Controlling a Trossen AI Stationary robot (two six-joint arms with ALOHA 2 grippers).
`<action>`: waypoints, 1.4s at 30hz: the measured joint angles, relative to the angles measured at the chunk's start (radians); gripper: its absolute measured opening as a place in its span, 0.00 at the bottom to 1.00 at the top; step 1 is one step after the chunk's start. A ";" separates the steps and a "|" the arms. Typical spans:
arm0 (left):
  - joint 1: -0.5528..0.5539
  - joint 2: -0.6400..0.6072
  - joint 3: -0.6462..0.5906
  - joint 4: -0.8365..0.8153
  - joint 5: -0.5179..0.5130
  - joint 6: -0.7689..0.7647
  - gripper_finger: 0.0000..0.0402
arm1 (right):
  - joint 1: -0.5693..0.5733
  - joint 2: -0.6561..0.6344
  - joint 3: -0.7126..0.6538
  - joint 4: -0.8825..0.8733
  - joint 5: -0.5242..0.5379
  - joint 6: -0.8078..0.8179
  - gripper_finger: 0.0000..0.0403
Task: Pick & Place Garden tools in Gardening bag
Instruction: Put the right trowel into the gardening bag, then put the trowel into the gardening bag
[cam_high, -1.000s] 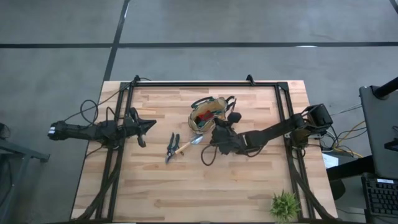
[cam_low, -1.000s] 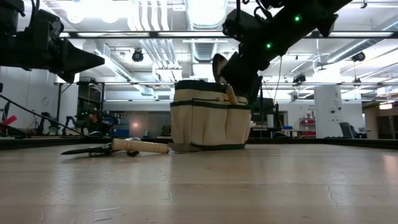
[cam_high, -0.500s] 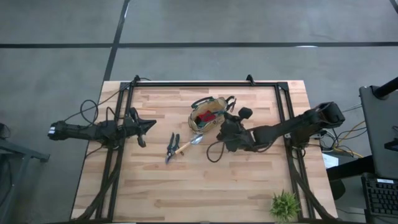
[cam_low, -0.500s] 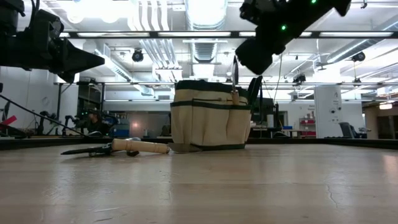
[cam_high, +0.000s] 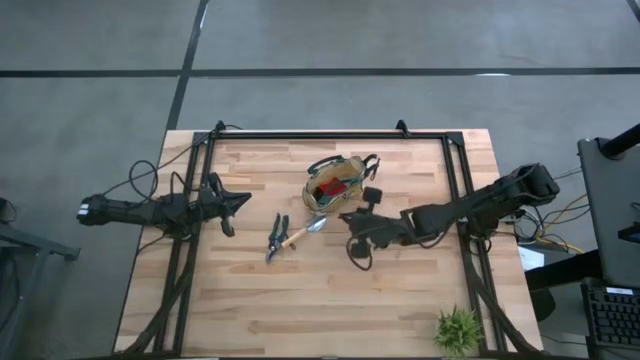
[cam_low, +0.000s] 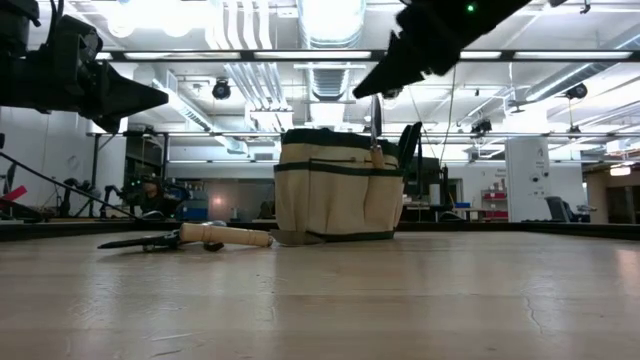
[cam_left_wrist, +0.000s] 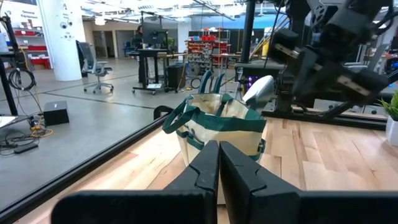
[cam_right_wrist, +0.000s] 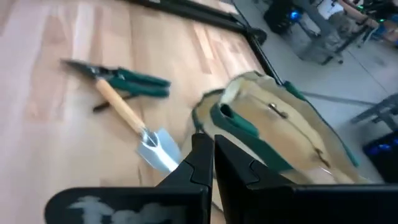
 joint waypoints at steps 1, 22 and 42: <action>0.000 0.000 0.000 0.000 0.000 0.000 0.04 | -0.002 0.013 0.000 0.024 0.001 0.010 0.02; 0.000 0.000 0.000 0.000 0.000 0.000 0.04 | 0.019 0.058 0.000 -0.030 0.455 0.077 0.02; 0.000 0.000 0.000 0.000 0.000 0.000 0.04 | -0.010 0.078 0.000 0.133 -0.277 0.000 0.02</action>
